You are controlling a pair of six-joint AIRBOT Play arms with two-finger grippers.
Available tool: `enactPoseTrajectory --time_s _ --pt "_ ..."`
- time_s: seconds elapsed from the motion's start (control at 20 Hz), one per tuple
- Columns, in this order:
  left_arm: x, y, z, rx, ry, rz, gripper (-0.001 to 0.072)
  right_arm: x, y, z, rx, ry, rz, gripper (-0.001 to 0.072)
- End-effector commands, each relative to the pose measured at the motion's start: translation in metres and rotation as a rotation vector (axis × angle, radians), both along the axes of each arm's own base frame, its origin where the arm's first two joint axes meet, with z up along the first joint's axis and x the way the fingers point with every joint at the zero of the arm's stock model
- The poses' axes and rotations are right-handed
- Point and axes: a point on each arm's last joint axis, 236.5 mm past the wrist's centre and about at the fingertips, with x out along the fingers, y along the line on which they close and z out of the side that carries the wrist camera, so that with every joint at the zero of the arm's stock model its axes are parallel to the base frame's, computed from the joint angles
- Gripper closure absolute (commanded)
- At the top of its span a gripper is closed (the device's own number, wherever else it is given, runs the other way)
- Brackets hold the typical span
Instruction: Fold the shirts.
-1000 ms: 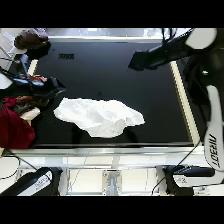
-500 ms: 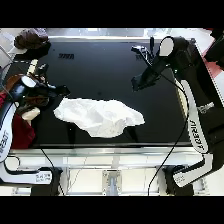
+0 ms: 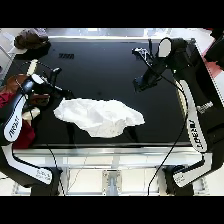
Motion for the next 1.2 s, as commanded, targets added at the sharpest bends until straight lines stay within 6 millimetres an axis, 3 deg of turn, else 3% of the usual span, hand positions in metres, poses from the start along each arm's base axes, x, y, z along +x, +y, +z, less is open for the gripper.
enactPoseTrajectory --time_s 0.0,0.15,0.3,0.4,0.6,0.75,0.85,0.95,1.05,1.15 --pt "-0.023 0.003 -0.011 0.03 0.09 -0.084 0.009 0.0 0.0 0.0 -0.002 0.0 -0.003 0.0269" --pt "-0.037 0.004 -0.014 0.034 0.145 -0.114 0.0099 0.0 0.0 0.0 -0.002 0.0 -0.003 0.0269" --pt "-0.043 0.002 -0.013 0.027 0.169 -0.126 0.0334 0.0 0.0 0.0 -0.002 0.0 -0.003 0.0268" --pt "-0.043 0.002 -0.013 0.027 0.17 -0.125 0.0688 0.0 -0.001 0.0 -0.002 0.002 -0.002 0.0269" --pt "-0.052 -0.002 -0.009 0.019 0.197 -0.148 0.0693 -0.009 0.001 -0.01 -0.002 0.051 0.006 0.0269" --pt "-0.049 -0.002 0.004 0.024 0.165 -0.147 0.0693 -0.036 0.007 -0.048 0.015 0.196 0.026 0.0268" --pt "-0.046 -0.002 0.017 0.03 0.133 -0.147 0.0693 -0.058 0.024 -0.074 0.09 0.293 0.057 0.0267" --pt "-0.045 -0.002 0.029 0.034 0.106 -0.146 0.0693 -0.064 0.052 -0.089 0.223 0.316 0.063 0.0252" --pt "-0.044 -0.002 0.038 0.035 0.091 -0.131 0.0693 -0.062 0.089 -0.08 0.408 0.298 0.078 0.0252" --pt "-0.044 -0.002 0.044 0.034 0.084 -0.114 0.0693 -0.065 0.107 -0.066 0.509 0.294 0.123 0.025"
